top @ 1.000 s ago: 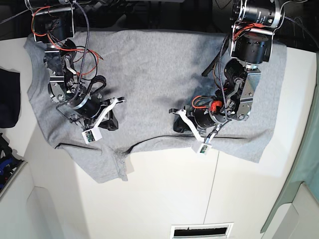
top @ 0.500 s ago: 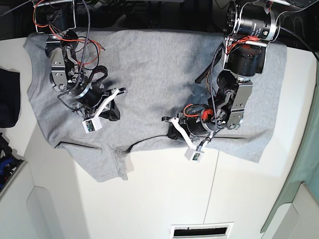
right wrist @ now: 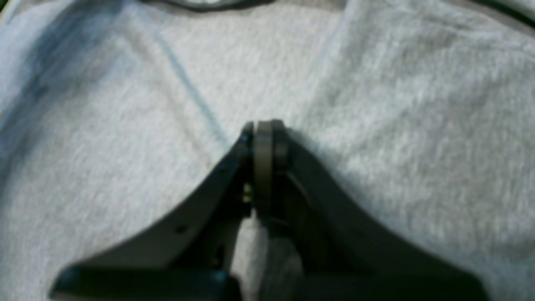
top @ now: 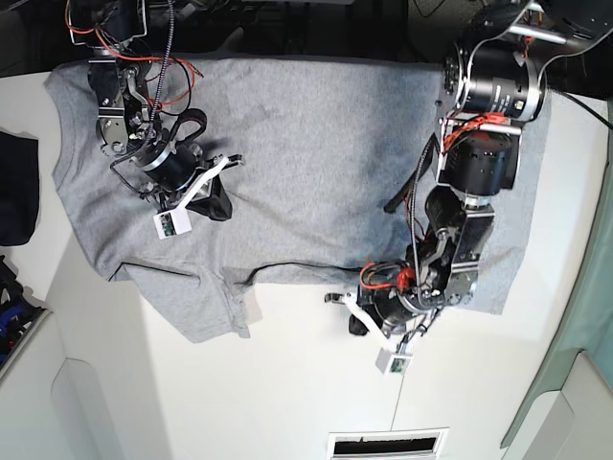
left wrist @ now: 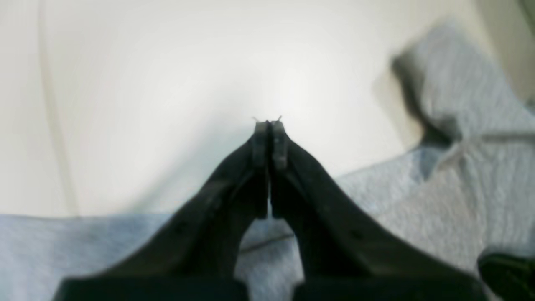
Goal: Layout the t-shirt on the table in an organized manner, then fold the t-shirt properly
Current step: 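Press both grippers onto the shirt body and smooth wrinkles outward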
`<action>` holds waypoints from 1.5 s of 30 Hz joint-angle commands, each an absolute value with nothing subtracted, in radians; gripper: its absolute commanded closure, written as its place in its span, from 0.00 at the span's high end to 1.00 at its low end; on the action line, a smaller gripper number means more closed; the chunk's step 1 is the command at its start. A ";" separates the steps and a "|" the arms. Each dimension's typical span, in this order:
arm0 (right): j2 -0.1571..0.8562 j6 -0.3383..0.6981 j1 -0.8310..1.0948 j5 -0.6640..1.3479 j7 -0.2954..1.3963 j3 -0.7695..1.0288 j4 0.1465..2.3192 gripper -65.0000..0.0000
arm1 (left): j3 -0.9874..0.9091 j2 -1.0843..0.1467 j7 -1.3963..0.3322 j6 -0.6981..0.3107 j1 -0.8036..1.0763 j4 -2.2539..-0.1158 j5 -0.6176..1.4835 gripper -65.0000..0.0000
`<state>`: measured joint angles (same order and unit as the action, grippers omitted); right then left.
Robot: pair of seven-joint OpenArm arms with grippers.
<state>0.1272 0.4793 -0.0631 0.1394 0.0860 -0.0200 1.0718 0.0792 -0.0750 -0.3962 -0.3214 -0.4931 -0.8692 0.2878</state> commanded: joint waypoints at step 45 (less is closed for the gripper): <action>0.055 0.444 -0.699 -0.095 0.027 -0.028 0.611 0.00 | 0.079 -0.093 -0.696 -0.652 -0.031 -1.237 0.628 0.00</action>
